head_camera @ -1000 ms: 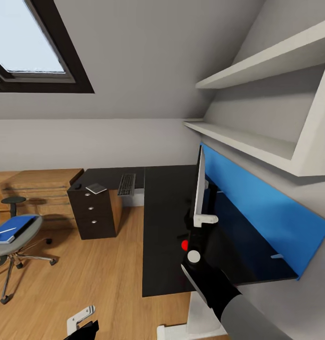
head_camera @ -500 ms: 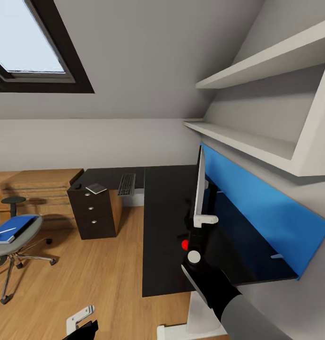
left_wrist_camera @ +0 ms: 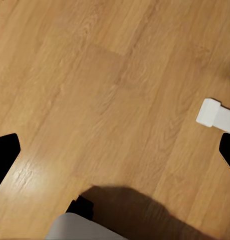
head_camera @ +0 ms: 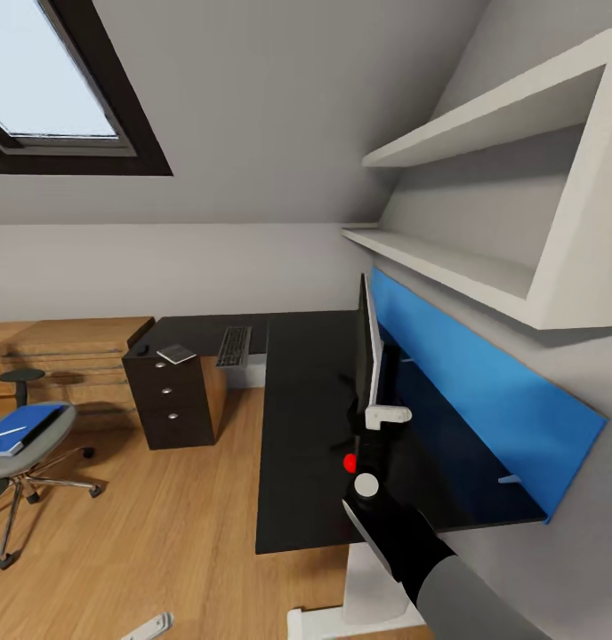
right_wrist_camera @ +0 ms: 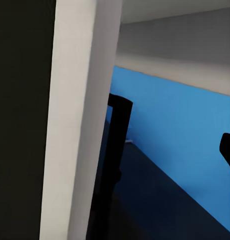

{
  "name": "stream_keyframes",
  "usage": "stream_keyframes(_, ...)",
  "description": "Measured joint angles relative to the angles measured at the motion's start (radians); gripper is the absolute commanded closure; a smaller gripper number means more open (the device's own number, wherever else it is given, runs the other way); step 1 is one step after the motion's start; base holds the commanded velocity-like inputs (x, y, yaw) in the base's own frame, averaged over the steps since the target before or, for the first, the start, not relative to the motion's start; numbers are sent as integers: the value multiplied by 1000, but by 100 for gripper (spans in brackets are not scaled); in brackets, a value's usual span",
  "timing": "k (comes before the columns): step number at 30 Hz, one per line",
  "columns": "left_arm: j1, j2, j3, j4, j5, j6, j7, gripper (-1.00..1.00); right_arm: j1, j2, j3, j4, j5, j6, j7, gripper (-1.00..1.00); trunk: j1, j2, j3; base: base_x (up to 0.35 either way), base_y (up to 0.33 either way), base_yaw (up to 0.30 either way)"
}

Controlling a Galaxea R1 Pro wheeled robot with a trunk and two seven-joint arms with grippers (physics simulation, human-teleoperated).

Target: In the bedroom, organize the workspace by keeping the computer under the desk, ensuring the monitor is on the desk, placing the keyboard on the desk next to the monitor, placing the mouse on the desk next to the keyboard, moving the folder from the swivel chair onto the desk next to the mouse, stacking the notebook on top of the folder with the pen on top of the notebook, and positioning the swivel chair next to the desk.

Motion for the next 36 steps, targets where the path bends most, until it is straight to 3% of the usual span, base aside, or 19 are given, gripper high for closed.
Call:
stream_keyframes(3, 0, 0, -3, 28, 1, -69, 1, -100, 0, 0, 0, 0, 0, -1, 0, -100, 0, 0, 0, -90, -88, 0)
stream_keyframes(7, 0, 1, -6, 58, 1, -100, 2, -100, 0, 0, 0, 0, 0, -1, 0, -100, 0, 0, 0, -156, -158, 0)
stream_keyframes(36, 0, 4, -5, 67, 3, -108, 2, -100, 0, 1, 0, 1, 2, -1, 2, -100, 0, 0, 0, -44, -80, 0)
